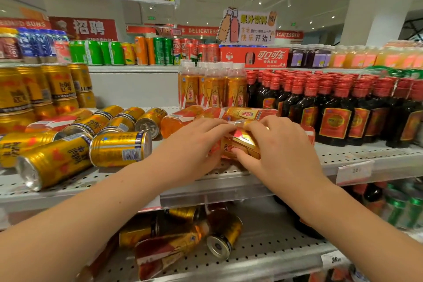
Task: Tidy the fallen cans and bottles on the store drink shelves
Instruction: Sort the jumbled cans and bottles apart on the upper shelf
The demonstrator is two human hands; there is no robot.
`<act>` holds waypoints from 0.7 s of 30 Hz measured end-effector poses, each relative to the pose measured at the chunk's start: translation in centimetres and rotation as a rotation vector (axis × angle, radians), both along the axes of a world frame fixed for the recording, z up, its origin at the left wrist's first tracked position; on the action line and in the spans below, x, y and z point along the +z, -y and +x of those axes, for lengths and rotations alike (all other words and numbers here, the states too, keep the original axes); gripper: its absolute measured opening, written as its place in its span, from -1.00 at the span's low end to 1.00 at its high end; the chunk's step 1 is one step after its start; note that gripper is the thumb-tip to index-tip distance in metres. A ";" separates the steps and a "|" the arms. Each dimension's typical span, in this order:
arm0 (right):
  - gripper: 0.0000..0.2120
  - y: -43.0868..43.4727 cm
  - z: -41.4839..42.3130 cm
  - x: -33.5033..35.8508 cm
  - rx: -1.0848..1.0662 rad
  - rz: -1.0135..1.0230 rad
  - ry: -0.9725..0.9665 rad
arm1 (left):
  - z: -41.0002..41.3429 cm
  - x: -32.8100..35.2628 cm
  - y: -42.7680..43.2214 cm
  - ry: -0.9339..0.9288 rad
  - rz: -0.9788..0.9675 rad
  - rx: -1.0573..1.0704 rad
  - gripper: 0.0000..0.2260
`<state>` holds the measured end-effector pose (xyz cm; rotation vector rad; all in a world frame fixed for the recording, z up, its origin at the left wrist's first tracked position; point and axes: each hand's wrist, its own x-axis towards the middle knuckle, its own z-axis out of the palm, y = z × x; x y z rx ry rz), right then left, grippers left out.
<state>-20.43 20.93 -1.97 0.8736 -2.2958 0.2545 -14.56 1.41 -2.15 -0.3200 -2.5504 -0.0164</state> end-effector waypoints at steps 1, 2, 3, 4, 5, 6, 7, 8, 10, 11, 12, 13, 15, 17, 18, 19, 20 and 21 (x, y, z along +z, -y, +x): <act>-0.48 0.2 0.0 0.0 0.013 -0.003 0.005 | 0.0 0.0 -0.1 0.008 0.000 0.005 -0.46; -0.50 0.3 0.1 -0.1 0.025 -0.006 0.017 | 0.2 0.0 -0.1 0.016 -0.011 0.013 -0.45; -0.51 0.5 0.2 -0.2 0.038 -0.010 0.028 | 0.4 -0.1 -0.1 0.021 -0.033 0.026 -0.43; -0.51 0.6 0.3 -0.3 0.051 -0.012 0.034 | 0.8 -0.1 -0.1 0.016 -0.055 0.051 -0.41; -0.51 0.7 0.4 -0.4 0.065 -0.014 0.033 | 1.3 -0.2 0.0 -0.003 -0.062 0.088 -0.41; -0.52 0.9 0.6 -0.6 0.081 -0.020 0.026 | 2.0 -0.4 0.0 -0.035 -0.049 0.137 -0.41; -0.54 1.1 0.8 -0.7 0.097 -0.034 0.017 | 2.8 -0.7 0.0 -0.077 -0.018 0.187 -0.44; -0.57 1.5 1.0 -1.0 0.113 -0.059 0.009 | 3.7 -1.1 0.0 -0.119 0.021 0.226 -0.48; -0.63 2.4 1.8 -1.5 0.139 -0.123 0.001 | 5.4 -2.3 0.3 -0.183 0.103 0.242 -0.60; -0.65 2.9 2.2 -1.8 0.152 -0.148 0.004 | 6.2 -2.9 0.6 -0.191 0.146 0.233 -0.67; -0.66 3.5 2.7 -2.1 0.168 -0.167 0.013 | 7.1 -3.4 1.0 -0.185 0.187 0.230 -0.71; -0.66 4.2 3.2 -2.4 0.184 -0.182 0.025 | 7.9 -3.9 1.4 -0.172 0.219 0.231 -0.73; -0.69 5.5 4.0 -2.7 0.209 -0.210 0.041 | 9.2 -4.6 2.3 -0.146 0.236 0.226 -0.77; -0.72 6.7 4.6 -2.9 0.229 -0.237 0.052 | 10.5 -4.9 3.2 -0.119 0.223 0.206 -0.79; -0.73 7.3 4.9 -2.9 0.238 -0.248 0.065 | 11.2 -5.0 3.6 -0.106 0.224 0.197 -0.78; -0.72 7.8 5.2 -2.9 0.248 -0.261 0.082 | 11.8 -5.0 4.1 -0.099 0.233 0.188 -0.77; -0.71 8.3 5.4 -2.9 0.261 -0.276 0.098 | 12.4 -5.0 4.5 -0.098 0.248 0.177 -0.75; -0.70 8.8 5.8 -2.9 0.281 -0.292 0.111 | 13.1 -4.8 5.0 -0.102 0.268 0.166 -0.74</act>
